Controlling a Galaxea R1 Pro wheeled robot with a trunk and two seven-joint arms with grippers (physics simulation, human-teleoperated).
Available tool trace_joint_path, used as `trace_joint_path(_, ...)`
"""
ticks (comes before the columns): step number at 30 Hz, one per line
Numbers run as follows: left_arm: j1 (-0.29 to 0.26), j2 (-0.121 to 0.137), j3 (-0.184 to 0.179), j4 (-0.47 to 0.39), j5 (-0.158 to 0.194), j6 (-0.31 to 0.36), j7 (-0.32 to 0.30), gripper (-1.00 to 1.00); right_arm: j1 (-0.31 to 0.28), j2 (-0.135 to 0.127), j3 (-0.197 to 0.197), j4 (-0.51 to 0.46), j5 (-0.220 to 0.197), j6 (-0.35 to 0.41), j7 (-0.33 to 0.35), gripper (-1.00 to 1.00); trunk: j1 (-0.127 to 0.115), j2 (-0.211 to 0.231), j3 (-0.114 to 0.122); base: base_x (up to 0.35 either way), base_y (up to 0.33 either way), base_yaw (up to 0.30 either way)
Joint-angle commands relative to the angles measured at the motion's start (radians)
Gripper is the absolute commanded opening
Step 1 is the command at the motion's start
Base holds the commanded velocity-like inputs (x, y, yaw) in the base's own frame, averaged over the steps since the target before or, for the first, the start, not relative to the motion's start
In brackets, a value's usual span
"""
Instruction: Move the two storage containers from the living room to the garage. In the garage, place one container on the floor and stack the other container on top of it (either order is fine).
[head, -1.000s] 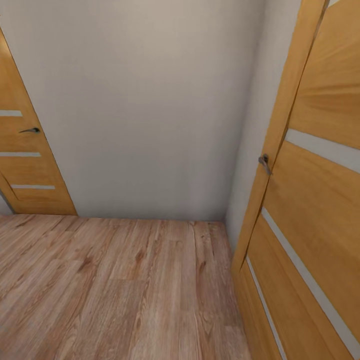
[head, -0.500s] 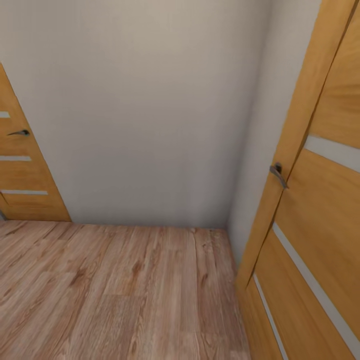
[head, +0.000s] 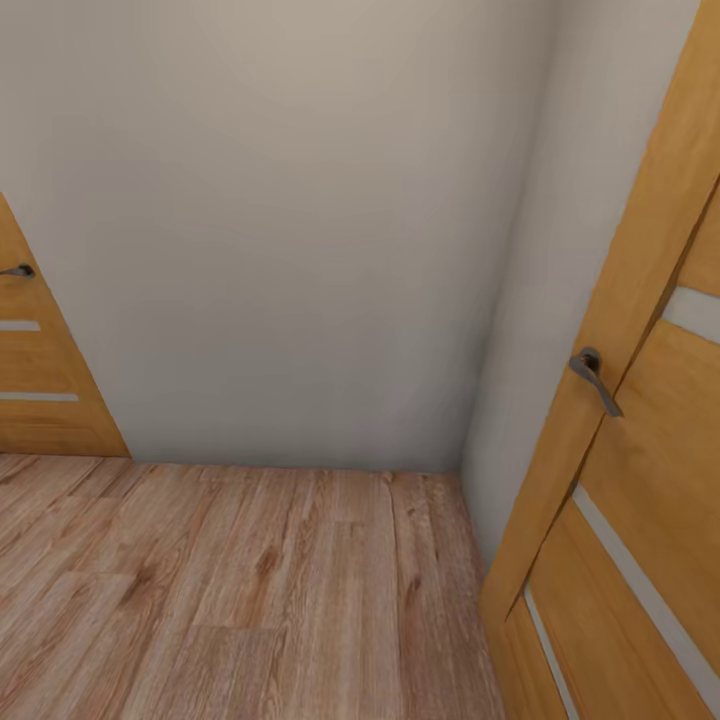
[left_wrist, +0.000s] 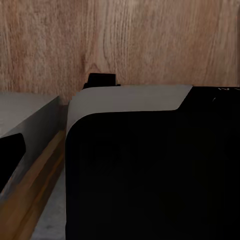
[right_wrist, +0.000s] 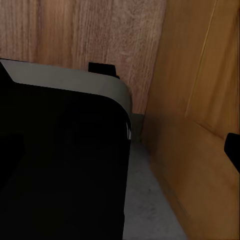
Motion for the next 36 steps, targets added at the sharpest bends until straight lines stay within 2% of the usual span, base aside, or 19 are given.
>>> trace_joint_path(1,-0.001,0.000,0.003,0.001,0.001,-0.004,0.002,1.00,-0.001,0.001,0.008,0.003,-0.009,-0.005,-0.001,1.00,0.001,0.000,-0.001,0.322,0.000,0.000)
trace_joint_path(16,-0.001,0.000,0.003,0.001,0.001,-0.006,0.002,1.00,-0.001,0.001,0.007,0.003,-0.009,-0.006,-0.001,1.00,0.001,0.000,-0.001,0.308,0.000,0.028)
trace_joint_path(36,-0.001,0.000,0.003,0.001,0.001,-0.008,0.002,1.00,-0.001,0.001,0.008,0.003,-0.009,-0.005,-0.001,1.00,0.001,0.000,-0.001,0.016,0.000,0.261)
